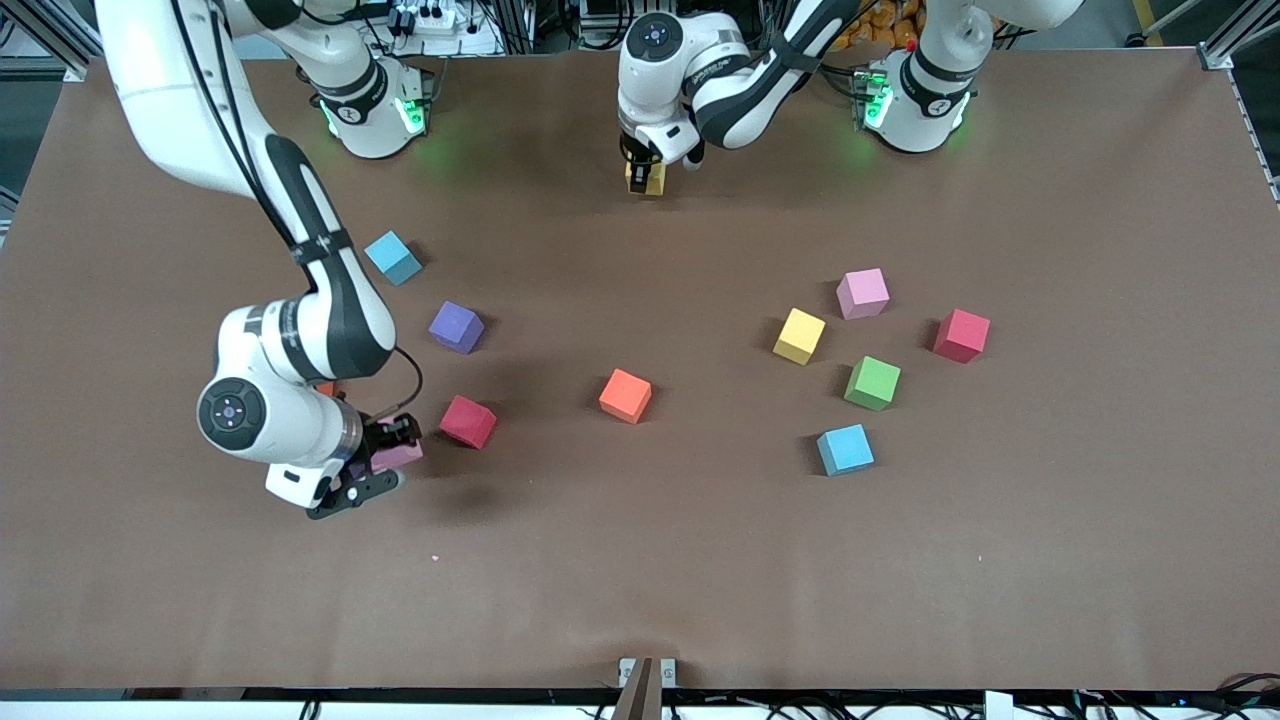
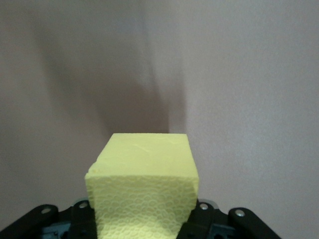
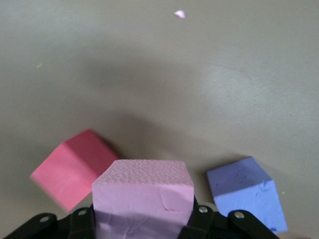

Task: Form number 2 with 11 blocks
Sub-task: 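Set the yellow cube down mid-table while the right gripper carries the pink cube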

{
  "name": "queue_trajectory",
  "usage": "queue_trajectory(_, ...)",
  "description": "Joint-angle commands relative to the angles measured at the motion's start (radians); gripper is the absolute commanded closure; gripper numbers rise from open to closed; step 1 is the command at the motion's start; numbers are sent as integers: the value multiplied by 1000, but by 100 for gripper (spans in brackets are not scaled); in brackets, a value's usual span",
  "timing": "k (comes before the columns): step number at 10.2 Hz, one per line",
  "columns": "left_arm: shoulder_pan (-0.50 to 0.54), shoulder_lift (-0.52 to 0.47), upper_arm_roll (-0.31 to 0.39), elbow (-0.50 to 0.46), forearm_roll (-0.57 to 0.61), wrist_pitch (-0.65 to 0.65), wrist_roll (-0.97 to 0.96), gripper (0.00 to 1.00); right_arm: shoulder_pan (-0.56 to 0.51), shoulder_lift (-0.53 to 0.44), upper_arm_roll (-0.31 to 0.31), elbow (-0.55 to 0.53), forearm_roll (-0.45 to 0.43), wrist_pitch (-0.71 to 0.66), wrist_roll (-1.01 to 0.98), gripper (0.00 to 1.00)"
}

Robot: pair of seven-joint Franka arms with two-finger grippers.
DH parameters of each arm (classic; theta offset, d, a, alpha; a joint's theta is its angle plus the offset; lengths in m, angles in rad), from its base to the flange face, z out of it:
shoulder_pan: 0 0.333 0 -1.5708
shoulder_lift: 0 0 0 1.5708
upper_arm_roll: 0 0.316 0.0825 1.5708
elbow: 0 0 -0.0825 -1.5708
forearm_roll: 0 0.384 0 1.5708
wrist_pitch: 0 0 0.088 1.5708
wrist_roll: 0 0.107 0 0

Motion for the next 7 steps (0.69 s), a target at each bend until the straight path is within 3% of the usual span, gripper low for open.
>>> queue_trajectory(1, 8, 57, 4, 23, 72, 52, -50, 100, 18, -114, 2, -125, 7, 0, -186, 53)
queue_trajectory(5, -6, 187, 82, 164, 92, 40, -49, 100, 105, -200, 0, -209, -1, 18, -263, 53)
queue_trajectory(7, -46, 240, 127, 248, 92, 0, -61, 100, 107, -276, 0, -336, -1, 129, -420, 53)
